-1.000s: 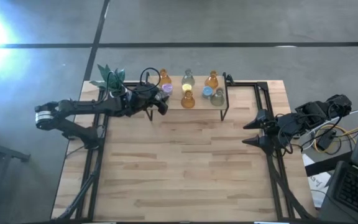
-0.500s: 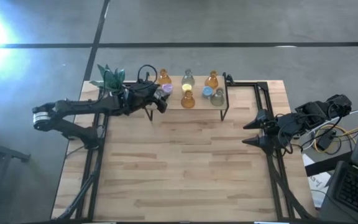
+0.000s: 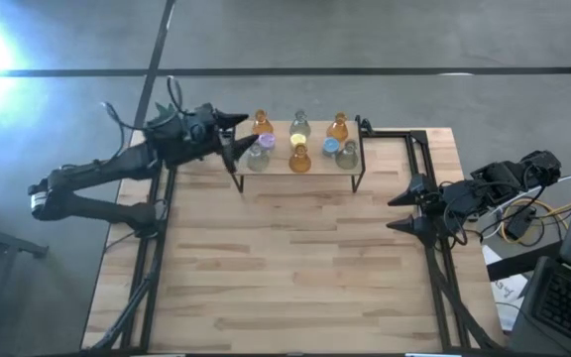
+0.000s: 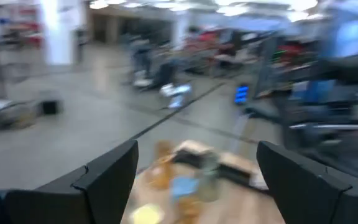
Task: Pick & Place candle stick holders
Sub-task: Return to Home Position
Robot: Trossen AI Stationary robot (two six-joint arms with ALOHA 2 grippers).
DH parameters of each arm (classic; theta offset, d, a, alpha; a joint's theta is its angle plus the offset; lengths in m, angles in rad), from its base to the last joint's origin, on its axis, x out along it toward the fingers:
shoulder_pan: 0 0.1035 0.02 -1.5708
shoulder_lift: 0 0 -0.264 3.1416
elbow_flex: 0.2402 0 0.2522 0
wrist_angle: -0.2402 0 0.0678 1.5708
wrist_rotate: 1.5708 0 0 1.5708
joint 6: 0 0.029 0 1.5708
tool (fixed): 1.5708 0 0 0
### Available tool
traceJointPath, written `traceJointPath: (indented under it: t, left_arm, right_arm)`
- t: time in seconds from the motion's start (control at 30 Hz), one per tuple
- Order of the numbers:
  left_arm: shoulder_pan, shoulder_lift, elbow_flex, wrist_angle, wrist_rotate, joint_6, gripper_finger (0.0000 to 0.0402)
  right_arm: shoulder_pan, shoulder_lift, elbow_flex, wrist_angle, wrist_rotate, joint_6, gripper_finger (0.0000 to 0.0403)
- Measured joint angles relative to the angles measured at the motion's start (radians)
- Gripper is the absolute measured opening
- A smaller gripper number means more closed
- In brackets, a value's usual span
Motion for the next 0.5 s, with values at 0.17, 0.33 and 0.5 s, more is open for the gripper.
traceJointPath:
  t: [0.17,0.33,0.5]
  left_arm:
    - [0.0,-0.052,0.007,0.001,0.255,-0.003,0.0328]
    - [0.0,-0.083,0.006,0.0,0.328,-0.072,0.0324]
    - [0.0,-0.148,0.002,-0.112,0.376,-0.087,0.0323]
  right_arm:
    - [0.0,0.0,0.0,0.0,0.0,0.0,0.0353]
    - [0.0,0.0,0.0,0.0,0.0,0.0,0.0348]
    - [0.0,0.0,0.0,0.0,0.0,0.0,0.0346]
